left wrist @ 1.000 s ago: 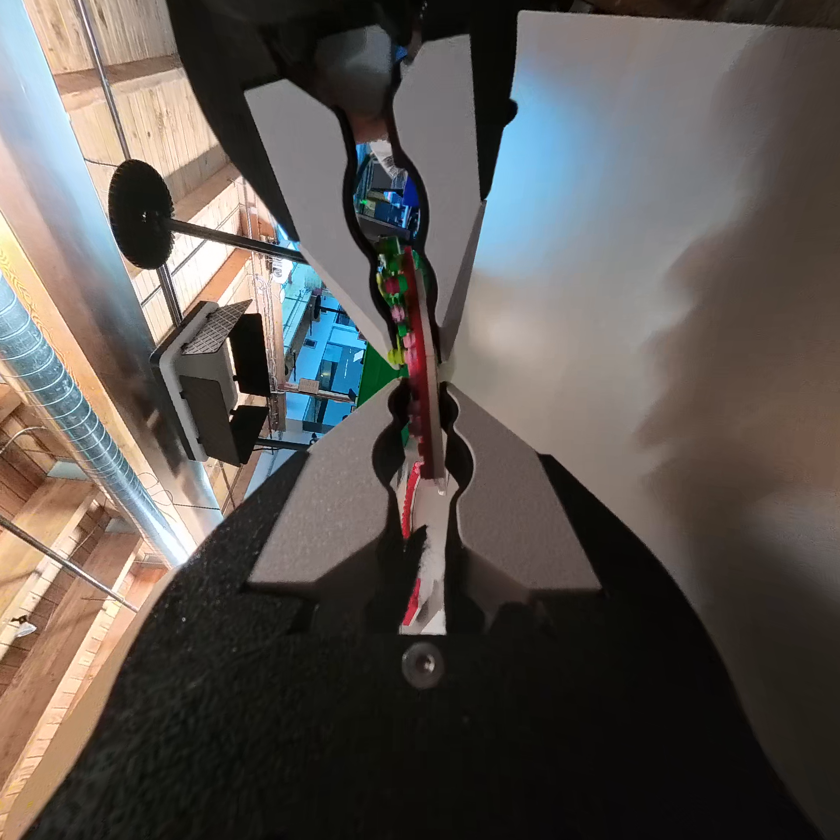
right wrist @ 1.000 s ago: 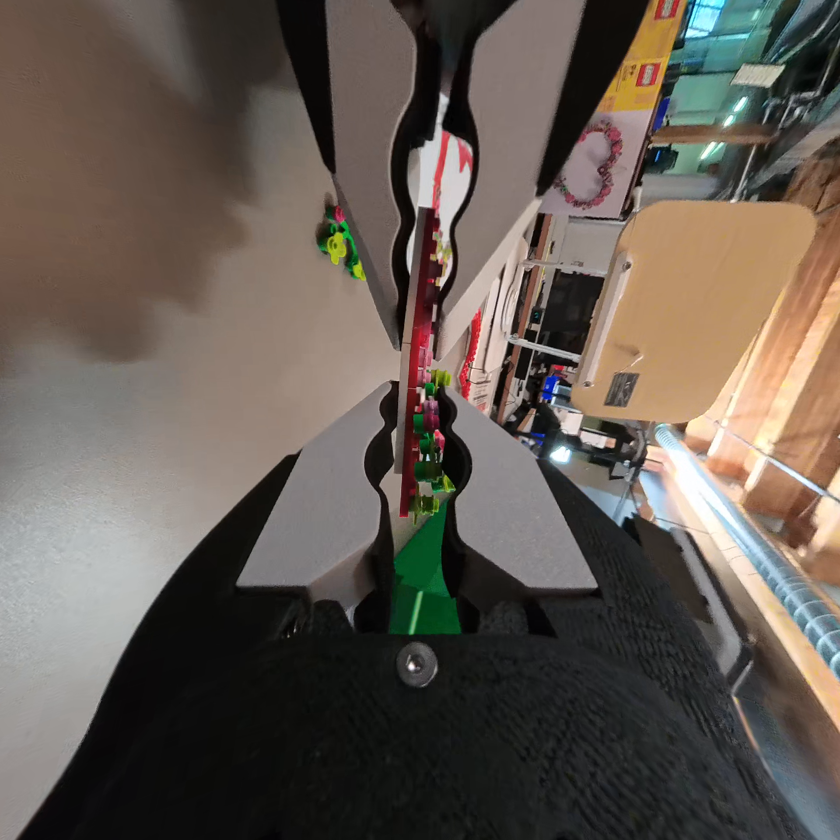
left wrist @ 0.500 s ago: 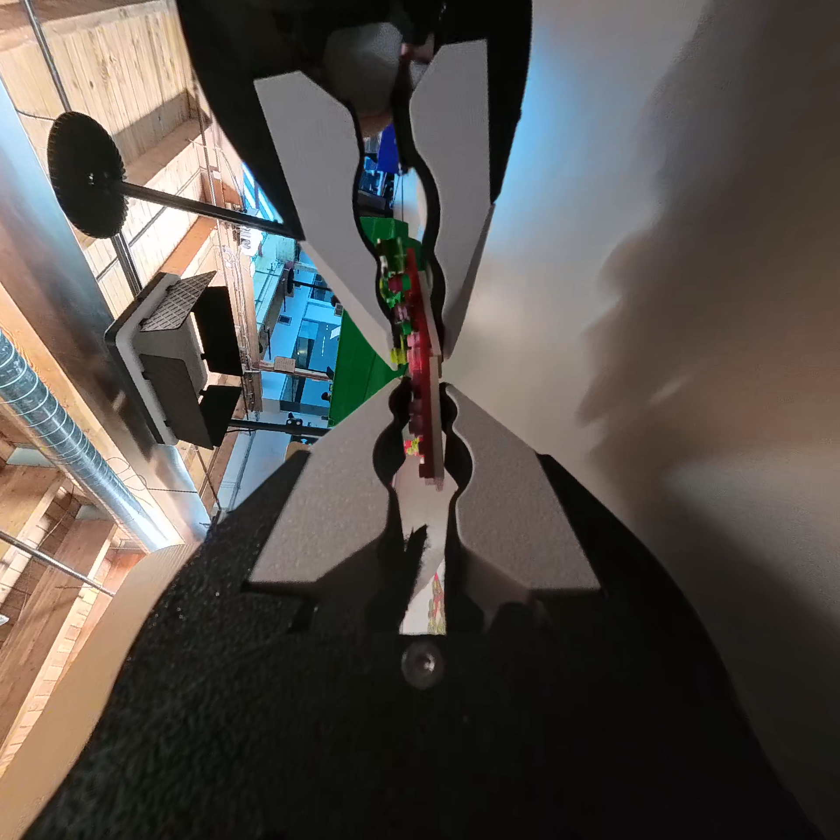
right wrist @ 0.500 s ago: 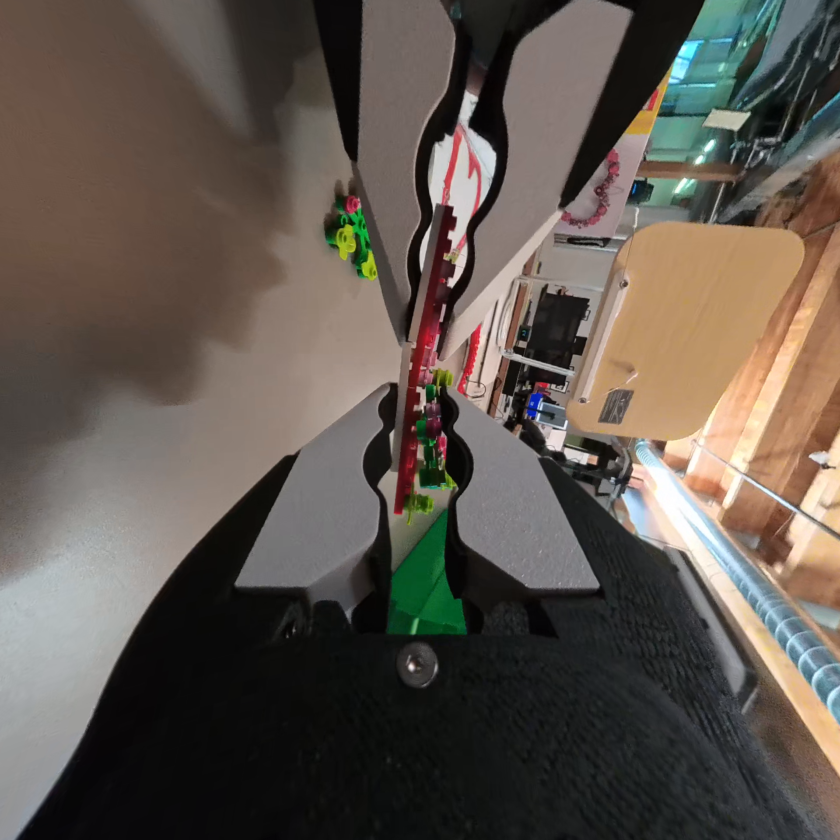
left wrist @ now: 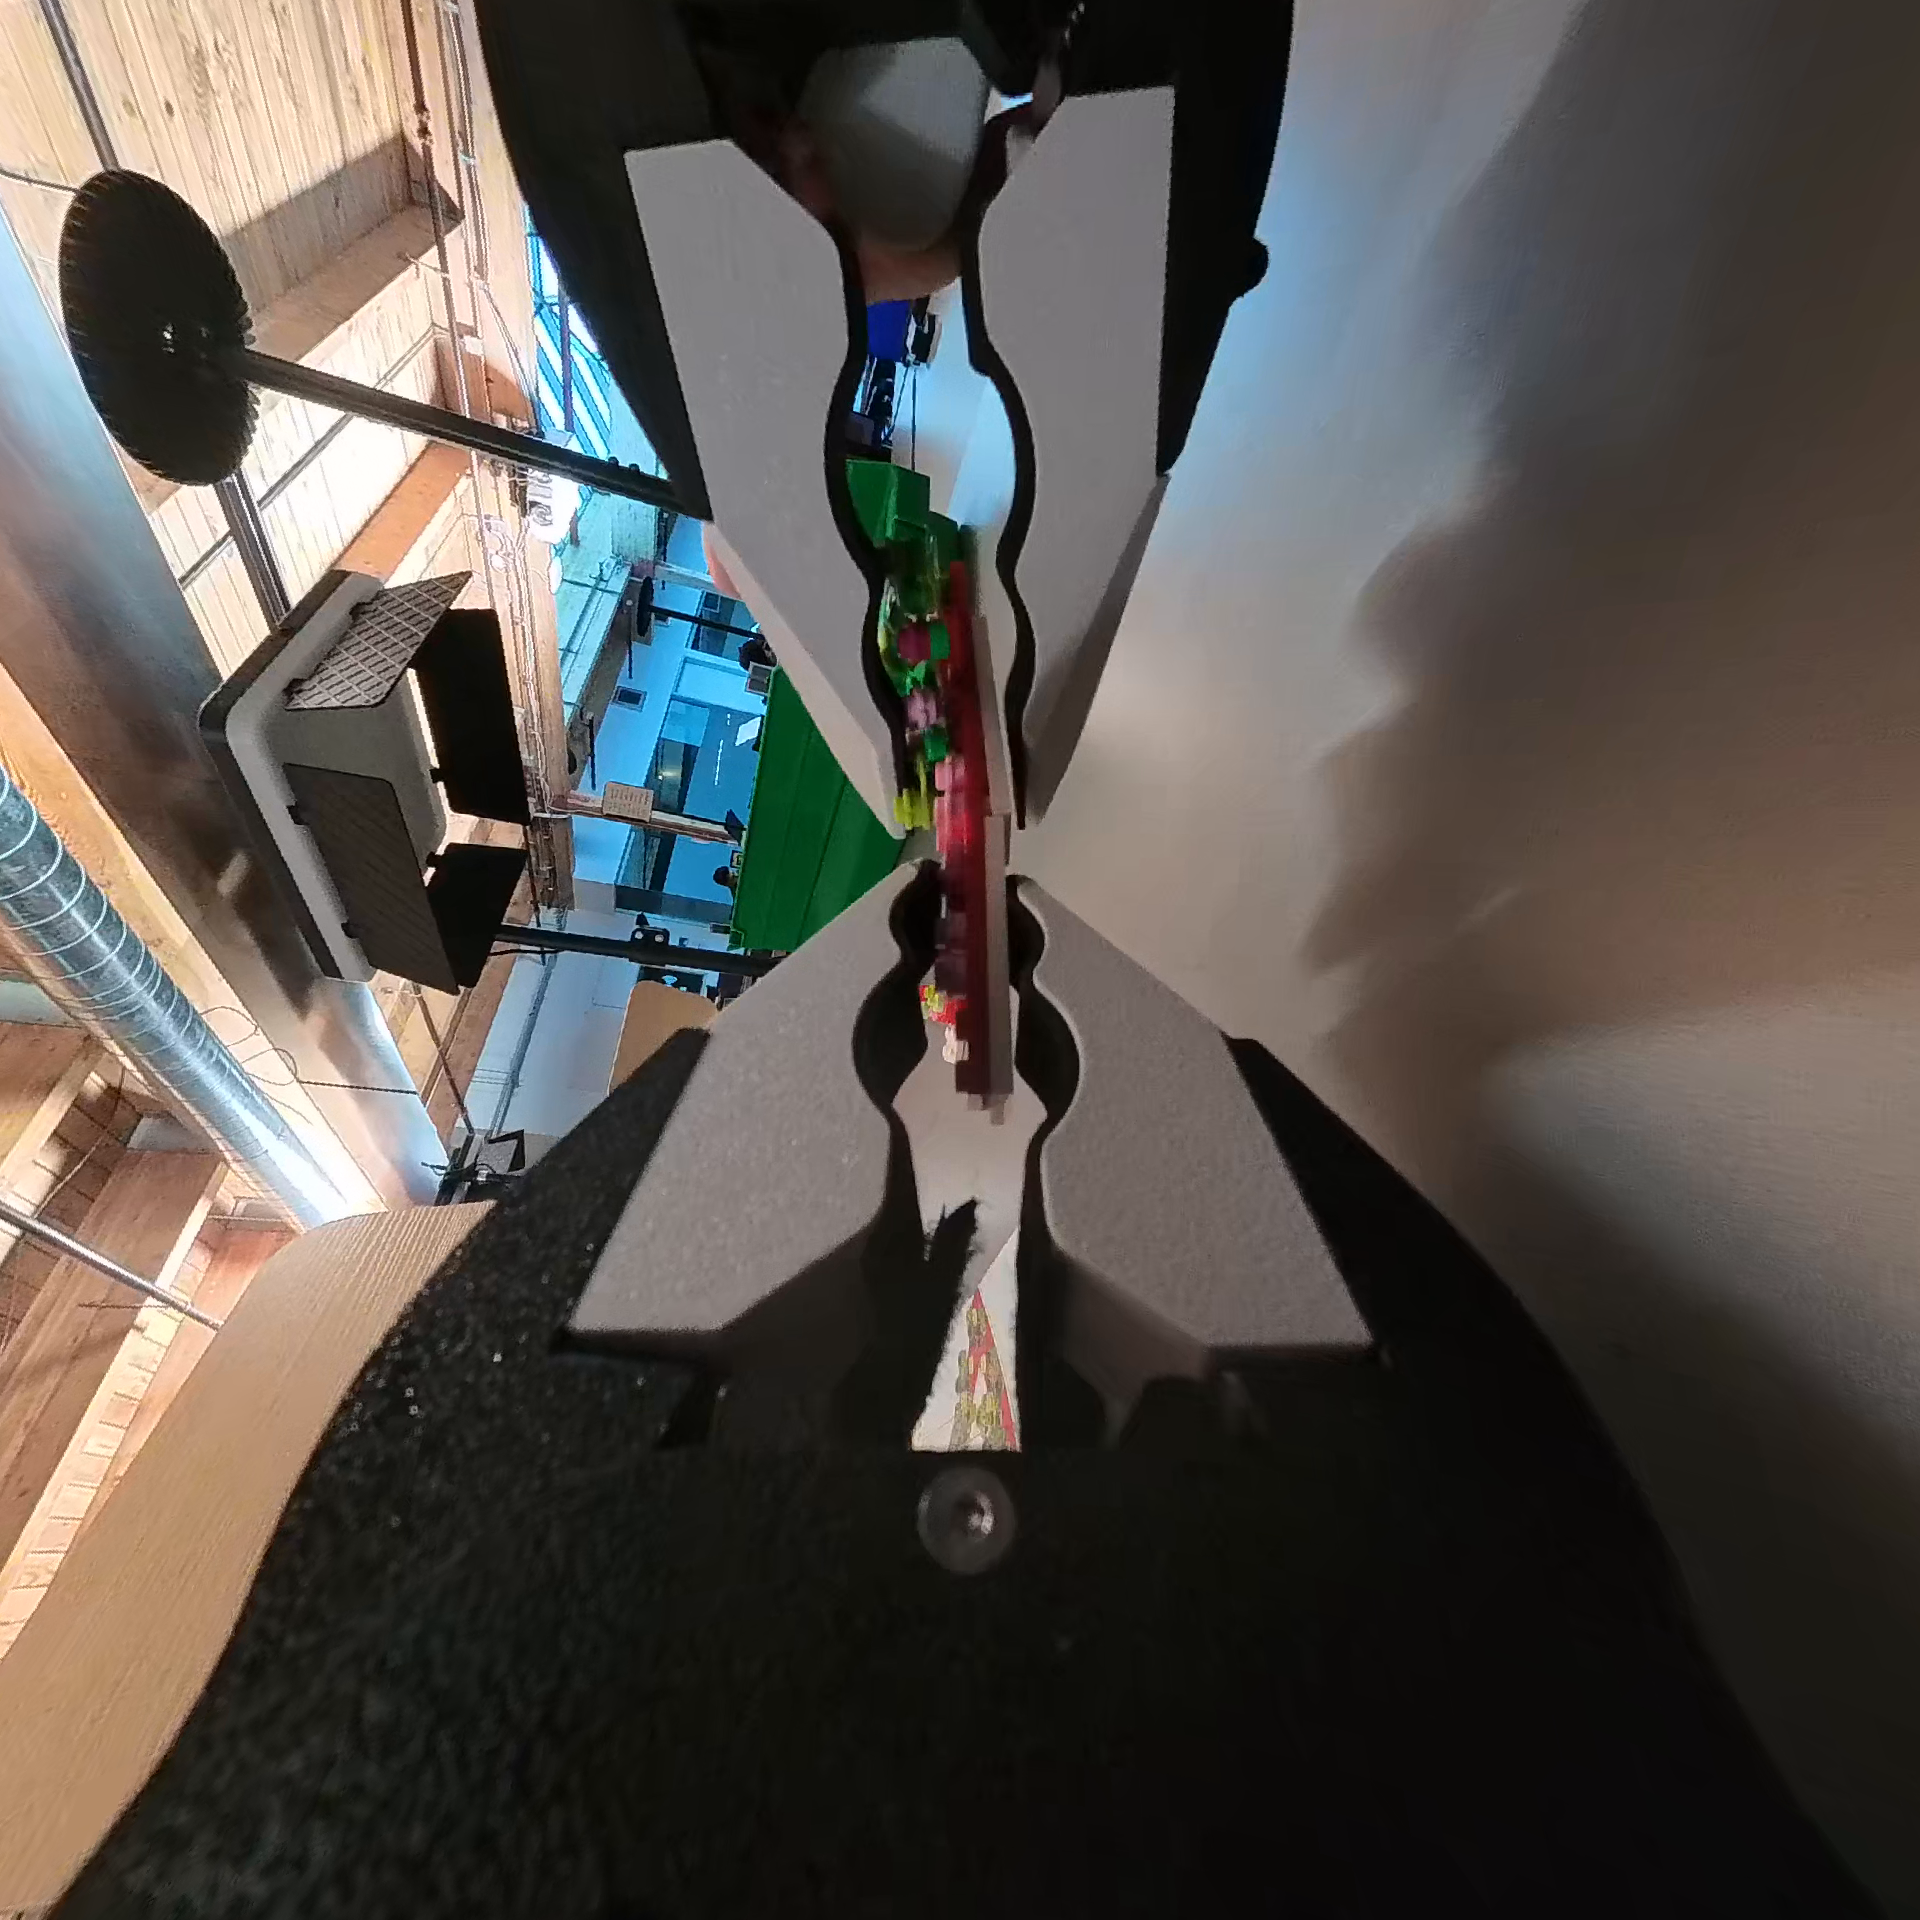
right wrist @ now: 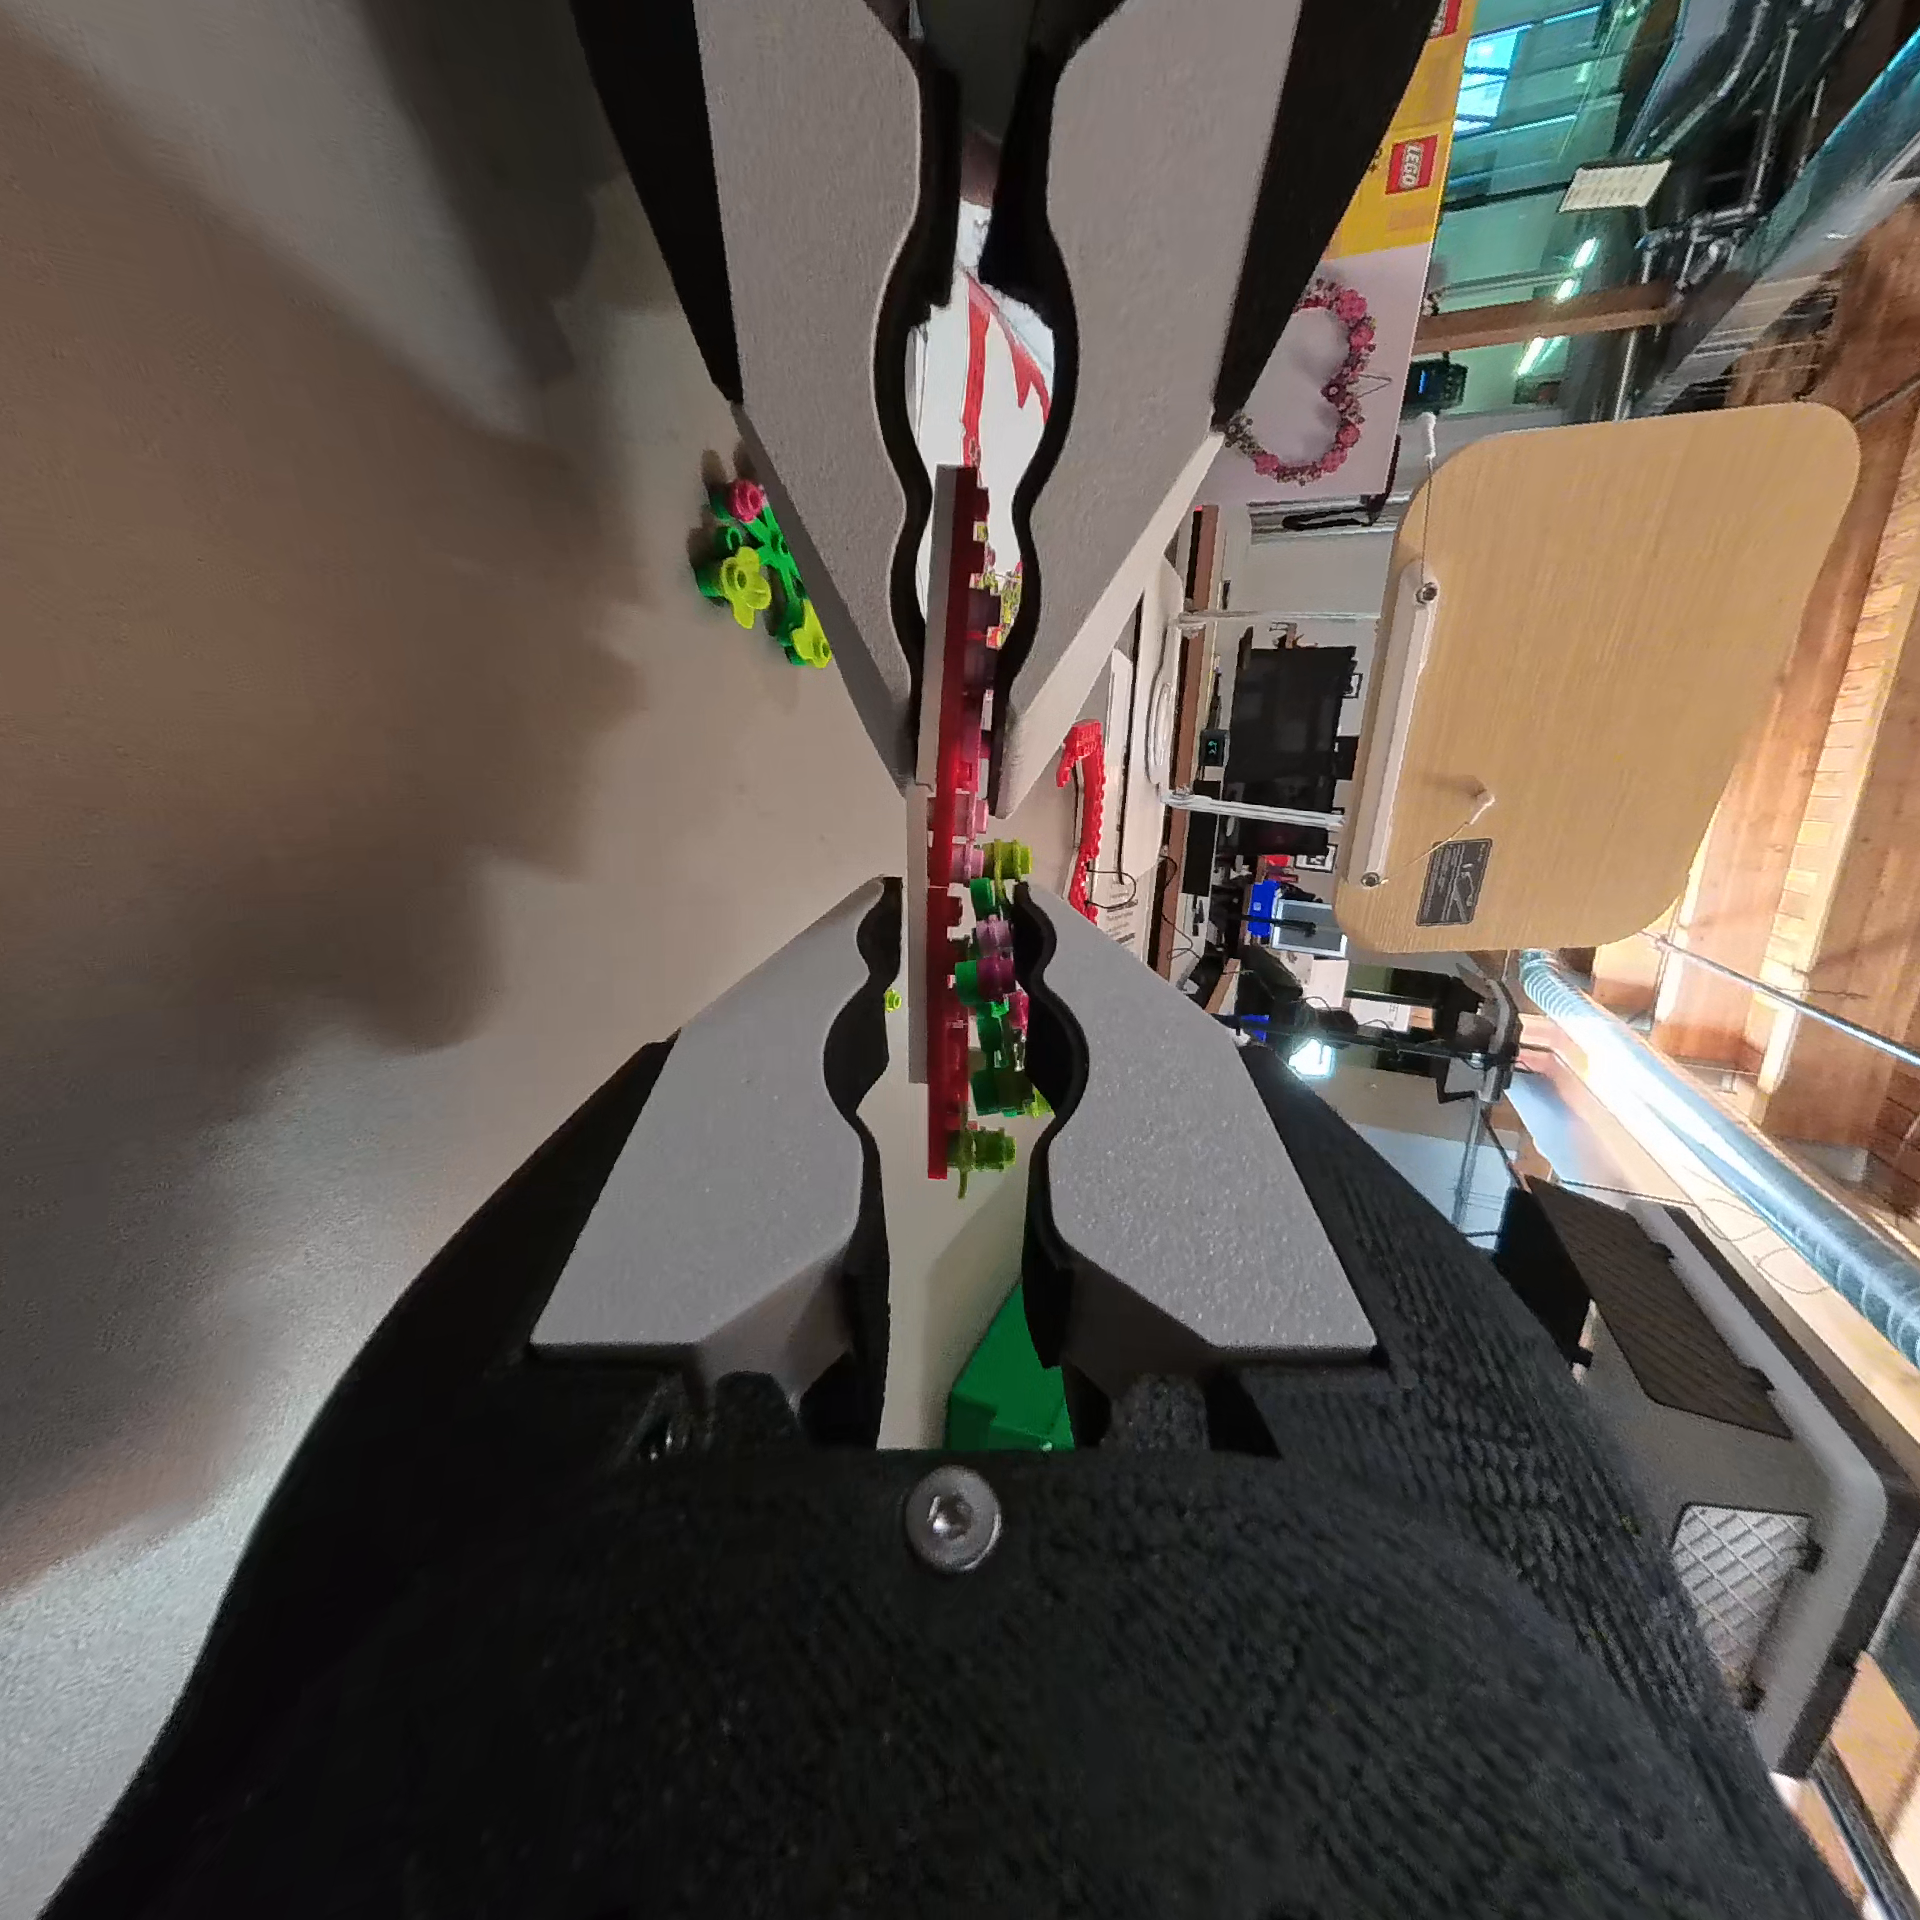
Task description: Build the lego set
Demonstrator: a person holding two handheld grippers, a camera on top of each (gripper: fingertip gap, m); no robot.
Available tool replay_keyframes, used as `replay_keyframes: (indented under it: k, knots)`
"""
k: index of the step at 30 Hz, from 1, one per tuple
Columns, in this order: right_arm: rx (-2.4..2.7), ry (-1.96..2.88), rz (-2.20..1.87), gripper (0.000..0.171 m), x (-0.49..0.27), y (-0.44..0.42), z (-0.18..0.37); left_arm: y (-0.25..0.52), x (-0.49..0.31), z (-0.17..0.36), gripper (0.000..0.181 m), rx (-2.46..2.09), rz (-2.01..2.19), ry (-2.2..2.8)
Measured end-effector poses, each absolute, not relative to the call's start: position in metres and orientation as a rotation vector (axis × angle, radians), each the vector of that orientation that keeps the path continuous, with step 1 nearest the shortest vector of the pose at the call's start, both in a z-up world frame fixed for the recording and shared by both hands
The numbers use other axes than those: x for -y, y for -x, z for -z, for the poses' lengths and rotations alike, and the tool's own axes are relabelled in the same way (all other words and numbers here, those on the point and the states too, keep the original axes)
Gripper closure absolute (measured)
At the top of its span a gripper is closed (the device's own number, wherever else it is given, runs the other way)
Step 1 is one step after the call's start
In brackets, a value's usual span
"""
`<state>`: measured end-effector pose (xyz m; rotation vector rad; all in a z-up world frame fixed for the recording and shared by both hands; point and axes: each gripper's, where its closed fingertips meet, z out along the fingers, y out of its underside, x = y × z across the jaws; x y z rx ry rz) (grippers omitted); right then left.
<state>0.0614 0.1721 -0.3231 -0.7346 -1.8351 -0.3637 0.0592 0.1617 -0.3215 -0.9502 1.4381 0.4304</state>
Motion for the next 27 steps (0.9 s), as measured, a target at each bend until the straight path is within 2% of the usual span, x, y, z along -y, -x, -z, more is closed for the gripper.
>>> replay_keyframes:
  k: [8,12,27]
  knots:
    - [1.826,0.768,0.334,0.148,-0.172,-0.0625,0.3224,-0.0583,-0.1624,0.3217,0.173,-1.433,-0.423,0.959]
    - [1.813,0.798,0.303,0.152,-0.1718,-0.0624,0.3219,-0.0592,-0.1614,0.322,0.173,-1.439,-0.429,0.95]
    - [1.72,1.029,-0.082,0.151,-0.169,-0.0701,0.3201,-0.0551,-0.1676,0.326,0.173,-1.441,-0.438,0.991]
